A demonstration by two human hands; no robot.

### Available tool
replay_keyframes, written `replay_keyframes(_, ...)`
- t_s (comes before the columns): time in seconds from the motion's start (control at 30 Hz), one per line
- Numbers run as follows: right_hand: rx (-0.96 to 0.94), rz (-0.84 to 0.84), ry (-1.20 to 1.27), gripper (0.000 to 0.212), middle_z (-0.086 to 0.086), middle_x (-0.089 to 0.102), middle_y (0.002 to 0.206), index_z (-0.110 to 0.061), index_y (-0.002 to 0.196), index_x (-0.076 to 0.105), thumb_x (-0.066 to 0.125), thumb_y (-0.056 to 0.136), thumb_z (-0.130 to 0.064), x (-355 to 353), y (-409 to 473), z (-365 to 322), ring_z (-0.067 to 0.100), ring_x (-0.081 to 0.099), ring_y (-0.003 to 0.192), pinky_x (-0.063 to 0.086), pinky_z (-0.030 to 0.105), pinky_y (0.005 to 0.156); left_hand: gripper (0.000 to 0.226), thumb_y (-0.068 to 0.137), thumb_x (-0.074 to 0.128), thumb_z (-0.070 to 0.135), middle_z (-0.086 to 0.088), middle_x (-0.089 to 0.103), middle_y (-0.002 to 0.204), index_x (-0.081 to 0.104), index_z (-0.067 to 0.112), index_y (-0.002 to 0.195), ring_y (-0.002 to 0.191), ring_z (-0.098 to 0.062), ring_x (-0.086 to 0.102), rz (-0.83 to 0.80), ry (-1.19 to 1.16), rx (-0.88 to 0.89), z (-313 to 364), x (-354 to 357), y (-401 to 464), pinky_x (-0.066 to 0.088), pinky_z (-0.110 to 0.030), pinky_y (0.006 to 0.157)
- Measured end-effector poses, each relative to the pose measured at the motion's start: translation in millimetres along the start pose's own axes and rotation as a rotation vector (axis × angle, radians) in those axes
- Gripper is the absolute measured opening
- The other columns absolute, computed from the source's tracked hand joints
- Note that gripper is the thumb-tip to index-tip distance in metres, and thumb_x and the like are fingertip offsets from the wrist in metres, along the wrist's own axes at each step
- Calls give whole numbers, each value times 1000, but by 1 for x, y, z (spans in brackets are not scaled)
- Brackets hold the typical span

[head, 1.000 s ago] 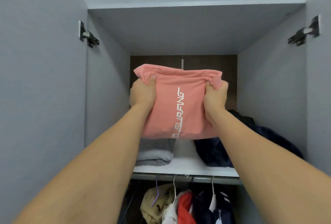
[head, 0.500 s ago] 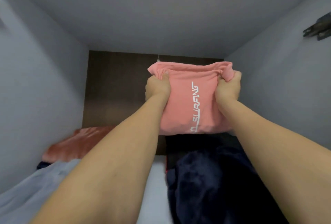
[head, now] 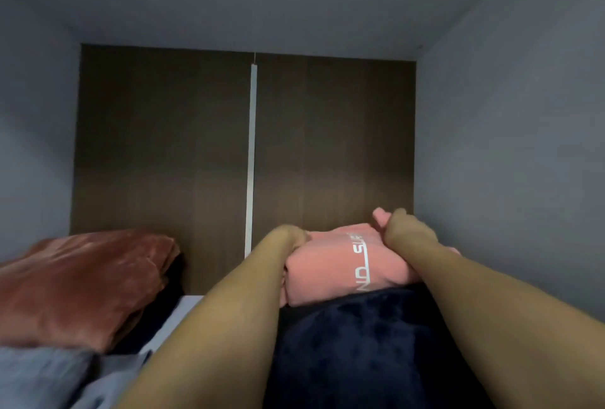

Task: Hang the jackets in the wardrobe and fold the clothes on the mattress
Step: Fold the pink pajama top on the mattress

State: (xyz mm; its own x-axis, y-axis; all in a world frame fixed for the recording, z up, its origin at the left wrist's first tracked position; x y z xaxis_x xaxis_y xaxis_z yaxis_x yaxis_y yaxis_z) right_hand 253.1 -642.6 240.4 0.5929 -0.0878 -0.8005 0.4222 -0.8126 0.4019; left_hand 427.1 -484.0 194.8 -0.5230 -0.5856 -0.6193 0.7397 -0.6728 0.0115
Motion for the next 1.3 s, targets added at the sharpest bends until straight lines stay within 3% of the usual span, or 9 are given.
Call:
replay_keyframes(0.13, -47, -109, -111, 45, 15, 46, 135, -25, 133, 41, 30, 90, -36, 40, 14, 10, 39, 50, 119, 38, 45, 88, 46, 101, 54, 27, -7, 48, 143, 48, 4, 140, 127, -24, 51, -64, 54, -82, -35, 27, 7, 43, -31, 94)
replay_keyframes(0.27, 13, -110, -83, 50, 12, 37, 145, -29, 143, 27, 25, 95, -45, 40, 21, 18, 38, 45, 128, 36, 48, 100, 56, 98, 59, 33, -7, 42, 149, 43, 8, 146, 115, -20, 49, -48, 75, -50, -31, 22, 17, 39, -26, 85)
replay_keyframes(0.4, 54, -49, -87, 57, 13, 42, 143, -17, 142, 30, 23, 98, -53, 35, 18, 21, 36, 45, 130, 35, 46, 103, 57, 93, 65, 33, -7, 51, 140, 49, 9, 142, 102, -19, 52, -34, 48, -52, -35, 22, 22, 43, -27, 82)
replay_keyframes(0.57, 31, 37, -115, 42, 20, 48, 140, -7, 130, 32, 26, 104, -40, 29, 19, 21, 39, 47, 128, 35, 44, 102, 54, 93, 65, 34, -6, 53, 137, 51, 9, 139, 99, -18, 52, -19, 53, -59, -35, 21, 19, 42, -27, 80)
replay_keyframes(0.83, 30, -16, -124, 44, 13, 45, 147, -13, 142, 46, 39, 101, -29, 3, 15, 4, 32, 45, 133, 38, 41, 109, 60, 93, 54, 32, -12, 48, 145, 43, 2, 145, 116, -25, 56, 83, 27, -56, -29, -1, 9, 47, -31, 93)
replay_keyframes(0.93, -30, -39, -116, 52, 15, 50, 143, -7, 135, 54, 49, 95, -40, -21, -3, -13, 35, 51, 126, 44, 40, 105, 45, 99, 40, 31, -16, 57, 134, 58, 2, 128, 113, -32, 57, 220, 66, 18, -17, -27, -25, 46, -32, 90)
replay_keyframes(1.03, -90, 36, -90, 51, 19, 52, 136, -5, 132, 52, 51, 95, -40, -63, -39, -29, 40, 53, 120, 47, 42, 99, 52, 101, 36, 39, -18, 52, 138, 48, 3, 136, 122, -35, 52, 414, 227, 118, -3, -58, -70, 42, -37, 98)
replay_keyframes(1.17, -239, 181, -104, 48, 21, 50, 135, -2, 133, 46, 50, 96, -33, -122, -108, -55, 39, 50, 122, 45, 42, 99, 48, 102, 36, 40, -16, 49, 136, 44, 6, 134, 124, -35, 47, 572, 650, 445, 31, -74, -146, 39, -44, 102)
replay_keyframes(1.3, -322, 248, -91, 50, 22, 47, 141, -2, 138, 44, 52, 95, -26, -161, -201, -72, 38, 47, 128, 41, 42, 105, 45, 100, 38, 40, -13, 51, 133, 47, 9, 131, 122, -32, 47, 658, 760, 652, 39, -90, -221, 36, -43, 105)
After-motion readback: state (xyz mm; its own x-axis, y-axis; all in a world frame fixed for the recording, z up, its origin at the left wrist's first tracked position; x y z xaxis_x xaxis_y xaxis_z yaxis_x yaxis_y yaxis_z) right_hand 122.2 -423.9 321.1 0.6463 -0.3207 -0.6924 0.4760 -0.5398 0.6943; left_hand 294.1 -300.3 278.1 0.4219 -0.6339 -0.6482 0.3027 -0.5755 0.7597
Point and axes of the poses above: each hand's wrist, its own y-axis towards the middle knuckle, its own x-axis out of the palm, z = x × y, the point moved 9 cm from there along y, towards the middle knuckle
